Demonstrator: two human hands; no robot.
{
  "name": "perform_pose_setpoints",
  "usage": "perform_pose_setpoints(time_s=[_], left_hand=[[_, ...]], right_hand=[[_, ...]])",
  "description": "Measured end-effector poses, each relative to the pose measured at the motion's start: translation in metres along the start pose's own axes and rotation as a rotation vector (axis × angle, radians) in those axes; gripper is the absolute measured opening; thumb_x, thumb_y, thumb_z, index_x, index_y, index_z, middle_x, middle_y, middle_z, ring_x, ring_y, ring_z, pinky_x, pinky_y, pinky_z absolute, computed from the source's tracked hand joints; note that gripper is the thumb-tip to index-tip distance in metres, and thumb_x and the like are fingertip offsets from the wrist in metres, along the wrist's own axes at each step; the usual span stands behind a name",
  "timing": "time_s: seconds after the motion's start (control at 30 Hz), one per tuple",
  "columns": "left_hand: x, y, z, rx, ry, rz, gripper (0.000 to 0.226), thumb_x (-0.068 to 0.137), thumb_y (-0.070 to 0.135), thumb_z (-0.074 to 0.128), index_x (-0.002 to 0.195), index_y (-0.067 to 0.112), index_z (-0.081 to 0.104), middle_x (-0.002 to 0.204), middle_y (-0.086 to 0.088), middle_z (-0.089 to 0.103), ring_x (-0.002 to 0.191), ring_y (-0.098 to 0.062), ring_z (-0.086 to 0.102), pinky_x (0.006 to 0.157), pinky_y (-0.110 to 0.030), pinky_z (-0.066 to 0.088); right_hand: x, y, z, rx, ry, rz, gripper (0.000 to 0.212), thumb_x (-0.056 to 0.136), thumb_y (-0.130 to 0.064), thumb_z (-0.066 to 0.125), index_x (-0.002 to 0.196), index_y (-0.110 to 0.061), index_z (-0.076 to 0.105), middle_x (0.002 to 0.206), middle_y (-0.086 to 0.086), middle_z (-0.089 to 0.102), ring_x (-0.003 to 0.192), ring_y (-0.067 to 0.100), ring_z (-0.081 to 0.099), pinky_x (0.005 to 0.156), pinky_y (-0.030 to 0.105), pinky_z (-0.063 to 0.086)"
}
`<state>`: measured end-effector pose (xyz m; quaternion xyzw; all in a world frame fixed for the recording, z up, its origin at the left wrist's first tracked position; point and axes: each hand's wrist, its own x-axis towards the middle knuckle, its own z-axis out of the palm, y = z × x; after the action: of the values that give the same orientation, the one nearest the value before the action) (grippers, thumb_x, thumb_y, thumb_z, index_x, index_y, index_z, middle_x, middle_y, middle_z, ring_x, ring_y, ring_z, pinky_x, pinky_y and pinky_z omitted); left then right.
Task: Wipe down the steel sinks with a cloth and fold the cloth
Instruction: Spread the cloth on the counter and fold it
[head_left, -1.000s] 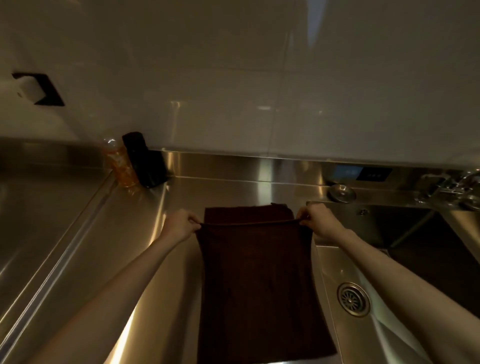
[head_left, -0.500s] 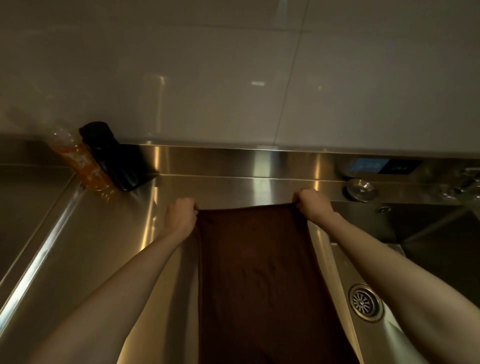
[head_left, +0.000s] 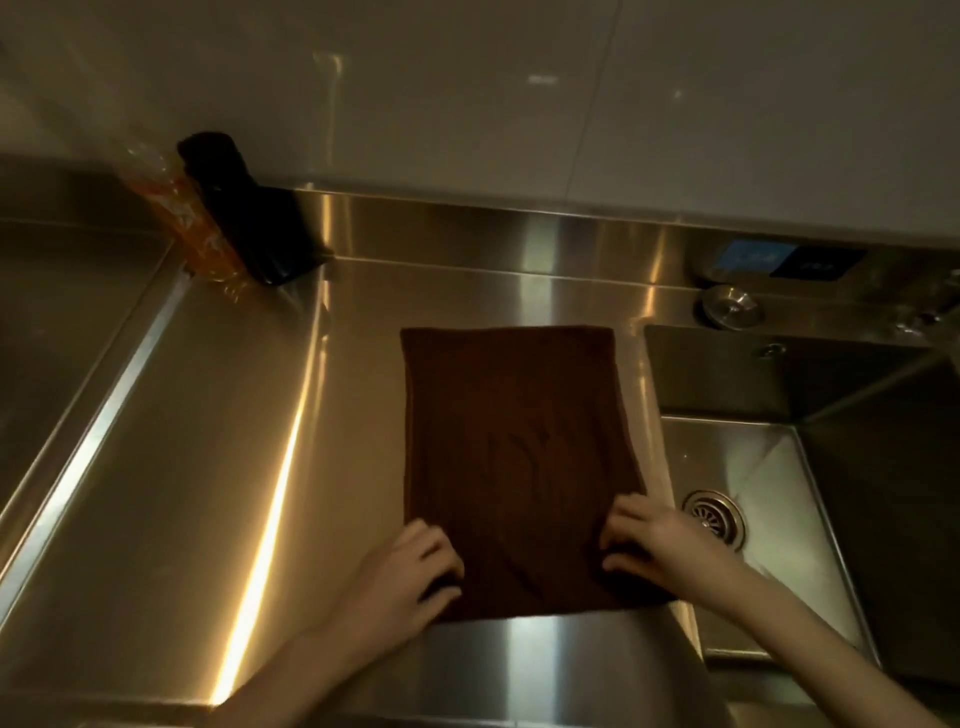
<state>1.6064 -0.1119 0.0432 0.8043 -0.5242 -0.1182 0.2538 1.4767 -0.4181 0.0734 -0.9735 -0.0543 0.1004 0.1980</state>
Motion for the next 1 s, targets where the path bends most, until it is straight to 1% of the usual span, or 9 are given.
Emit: perform_pose_setpoints(time_s=[0.07,0.13,0.33,0.43,0.5,0.57,0.7,0.8,1.0], left_hand=[[-0.02,0.008,0.012,0.025,-0.049,0.0,0.02,0.081,0.046,0.052,0.088,0.03,0.061,0.09,0.015,0.053,0.086,-0.001,0.043,0.068,-0.014,0.035],[-0.031,0.01,0.018,0.083,-0.079,-0.018,0.023,0.079,0.05,0.049,0.091,0.033,0.059,0.09,0.017,0.052,0.086,0.001,0.042,0.065,-0.012,0.037],[-0.034,0.01,0.015,0.225,-0.026,-0.083,0.017,0.078,0.038,0.044,0.085,0.031,0.057,0.085,0.012,0.055,0.08,-0.002,0.044,0.058,-0.018,0.043],[-0.038,0.013,0.014,0.218,0.006,-0.162,0.003,0.079,0.026,0.061,0.082,0.026,0.059,0.082,0.008,0.056,0.077,-0.009,0.053,0.054,-0.026,0.049],[-0.04,0.021,0.016,0.215,-0.026,-0.207,0.015,0.076,0.013,0.072,0.082,0.022,0.061,0.082,0.005,0.057,0.076,-0.015,0.056,0.056,-0.029,0.048],[-0.041,0.03,0.016,0.207,-0.055,-0.255,0.01,0.082,0.011,0.068,0.087,0.019,0.062,0.088,0.003,0.057,0.082,-0.016,0.056,0.066,-0.028,0.044],[-0.049,0.047,0.014,0.194,-0.187,-0.327,0.01,0.092,0.016,0.053,0.1,0.016,0.06,0.097,0.005,0.052,0.094,-0.014,0.052,0.077,-0.026,0.041],[-0.068,0.063,0.014,0.139,-0.22,-0.331,0.009,0.093,0.016,0.053,0.098,0.018,0.06,0.094,0.009,0.05,0.088,-0.009,0.051,0.076,-0.024,0.042],[-0.113,0.098,0.012,0.09,-0.2,-0.324,0.01,0.093,0.017,0.055,0.093,0.027,0.058,0.092,0.013,0.049,0.081,0.001,0.047,0.066,-0.009,0.034]], right_hand=[[-0.022,-0.005,0.014,0.024,-0.117,0.06,0.034,0.078,-0.056,0.047,0.097,-0.03,0.06,0.101,-0.006,0.054,0.09,0.01,0.052,0.071,0.023,0.043],[-0.04,-0.004,0.027,-0.03,-0.152,0.092,0.032,0.082,-0.051,0.053,0.105,-0.03,0.059,0.109,-0.007,0.051,0.098,0.011,0.048,0.079,0.03,0.044],[-0.06,-0.002,0.037,-0.062,0.055,0.182,0.024,0.074,-0.026,0.076,0.093,-0.023,0.063,0.098,-0.004,0.056,0.088,0.018,0.057,0.066,0.033,0.051],[-0.064,-0.003,0.037,-0.115,0.165,0.189,0.022,0.069,-0.018,0.081,0.084,-0.021,0.065,0.088,-0.003,0.061,0.08,0.02,0.061,0.057,0.032,0.05],[-0.066,-0.008,0.036,-0.137,0.193,0.209,0.019,0.07,-0.016,0.079,0.083,-0.02,0.066,0.085,-0.002,0.063,0.076,0.022,0.063,0.053,0.034,0.049],[-0.068,-0.015,0.034,-0.205,0.176,0.178,0.017,0.07,-0.017,0.079,0.081,-0.019,0.067,0.081,0.0,0.063,0.068,0.023,0.064,0.049,0.03,0.046],[-0.087,-0.034,0.029,-0.226,0.067,0.155,0.016,0.09,-0.024,0.056,0.103,-0.017,0.063,0.102,0.005,0.06,0.094,0.026,0.059,0.072,0.036,0.046],[-0.112,-0.044,0.029,-0.165,0.045,0.167,0.019,0.094,-0.028,0.05,0.11,-0.02,0.059,0.11,0.0,0.056,0.1,0.021,0.056,0.078,0.031,0.043],[-0.154,-0.071,0.035,-0.127,-0.054,0.103,0.019,0.095,-0.029,0.048,0.112,-0.023,0.054,0.112,-0.002,0.051,0.096,0.016,0.054,0.072,0.026,0.039]])
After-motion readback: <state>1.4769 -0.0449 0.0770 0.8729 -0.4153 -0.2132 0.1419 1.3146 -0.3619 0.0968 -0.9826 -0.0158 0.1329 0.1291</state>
